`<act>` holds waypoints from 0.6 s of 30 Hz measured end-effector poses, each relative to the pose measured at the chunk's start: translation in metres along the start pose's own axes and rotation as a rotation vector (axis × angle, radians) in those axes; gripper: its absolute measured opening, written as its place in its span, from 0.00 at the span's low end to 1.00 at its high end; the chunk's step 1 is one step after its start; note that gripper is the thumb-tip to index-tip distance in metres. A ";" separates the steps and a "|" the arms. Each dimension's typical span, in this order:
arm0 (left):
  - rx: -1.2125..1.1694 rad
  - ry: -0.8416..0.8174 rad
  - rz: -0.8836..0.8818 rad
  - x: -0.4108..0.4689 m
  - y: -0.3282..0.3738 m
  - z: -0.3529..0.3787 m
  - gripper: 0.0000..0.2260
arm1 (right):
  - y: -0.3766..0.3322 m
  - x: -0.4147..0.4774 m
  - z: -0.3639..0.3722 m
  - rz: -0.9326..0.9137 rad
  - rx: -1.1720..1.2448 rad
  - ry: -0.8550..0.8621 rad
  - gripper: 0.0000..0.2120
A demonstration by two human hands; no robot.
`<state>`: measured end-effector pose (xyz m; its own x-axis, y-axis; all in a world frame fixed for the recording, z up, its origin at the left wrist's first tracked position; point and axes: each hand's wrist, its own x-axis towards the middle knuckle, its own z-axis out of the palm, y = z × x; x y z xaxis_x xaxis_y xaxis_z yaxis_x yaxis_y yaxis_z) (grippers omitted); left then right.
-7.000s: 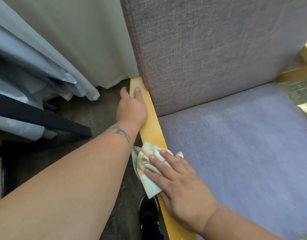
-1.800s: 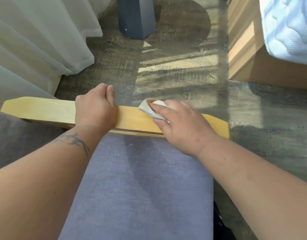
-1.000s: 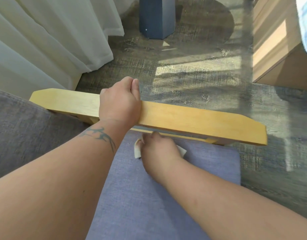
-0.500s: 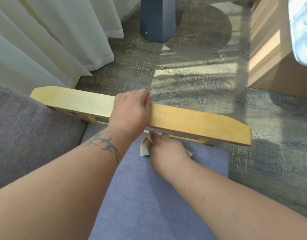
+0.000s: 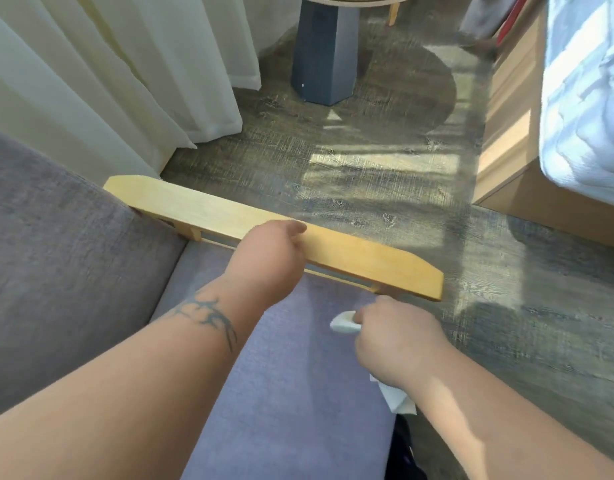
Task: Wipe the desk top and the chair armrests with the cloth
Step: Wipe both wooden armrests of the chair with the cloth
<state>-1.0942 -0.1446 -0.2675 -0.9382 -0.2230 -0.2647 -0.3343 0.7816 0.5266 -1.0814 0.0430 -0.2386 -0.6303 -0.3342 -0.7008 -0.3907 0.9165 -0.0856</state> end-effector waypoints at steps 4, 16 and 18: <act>-0.584 -0.112 -0.262 -0.054 0.050 -0.041 0.10 | -0.026 -0.032 -0.033 -0.164 0.748 0.208 0.11; -0.806 0.059 -0.291 -0.229 0.137 -0.239 0.07 | -0.072 -0.189 -0.181 -0.584 1.083 -0.023 0.09; -0.757 0.185 -0.321 -0.265 0.148 -0.260 0.05 | -0.083 -0.219 -0.203 -0.670 0.944 -0.011 0.13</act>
<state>-0.9180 -0.1217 0.0910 -0.7647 -0.5112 -0.3923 -0.4954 0.0771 0.8653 -1.0472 -0.0050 0.0660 -0.4791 -0.8171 -0.3206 0.0152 0.3574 -0.9338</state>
